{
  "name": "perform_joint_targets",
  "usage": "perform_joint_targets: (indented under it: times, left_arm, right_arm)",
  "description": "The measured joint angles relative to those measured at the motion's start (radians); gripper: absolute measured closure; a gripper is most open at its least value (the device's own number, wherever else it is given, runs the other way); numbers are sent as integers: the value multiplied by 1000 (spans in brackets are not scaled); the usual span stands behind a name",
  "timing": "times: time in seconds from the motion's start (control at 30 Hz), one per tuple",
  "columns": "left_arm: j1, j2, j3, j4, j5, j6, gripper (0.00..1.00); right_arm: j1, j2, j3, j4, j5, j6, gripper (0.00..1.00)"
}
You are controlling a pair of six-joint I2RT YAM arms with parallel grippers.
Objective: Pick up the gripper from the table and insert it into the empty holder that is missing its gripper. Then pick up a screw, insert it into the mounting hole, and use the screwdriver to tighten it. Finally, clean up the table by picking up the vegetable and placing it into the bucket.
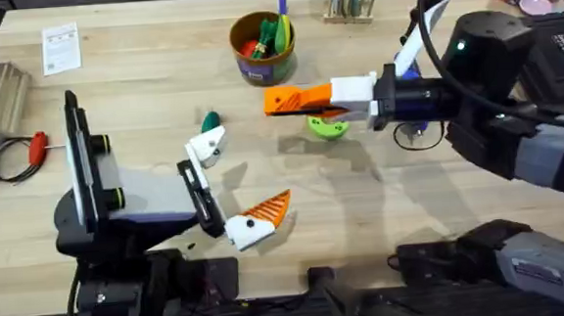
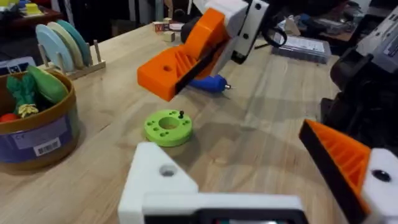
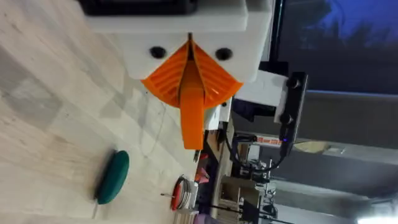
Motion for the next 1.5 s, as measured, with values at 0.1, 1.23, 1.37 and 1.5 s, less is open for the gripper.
perform_joint_targets:
  times: [0.1, 1.23, 1.37, 1.5]
  left_arm:
    - [0, 0, 0, 0, 0, 0, 15]
    - [0, 0, 0, 0, 0, 0, 16]
    - [0, 0, 0, 0, 0, 0, 15]
    - [0, 0, 0, 0, 0, 0, 15]
  right_arm:
    - [0, 0, 0, 3, -13, 6, 993]
    - [21, 392, -6, 622, -419, 391, 993]
    - [50, 403, -6, 622, -422, 372, 993]
    - [75, 421, 0, 622, -423, 360, 993]
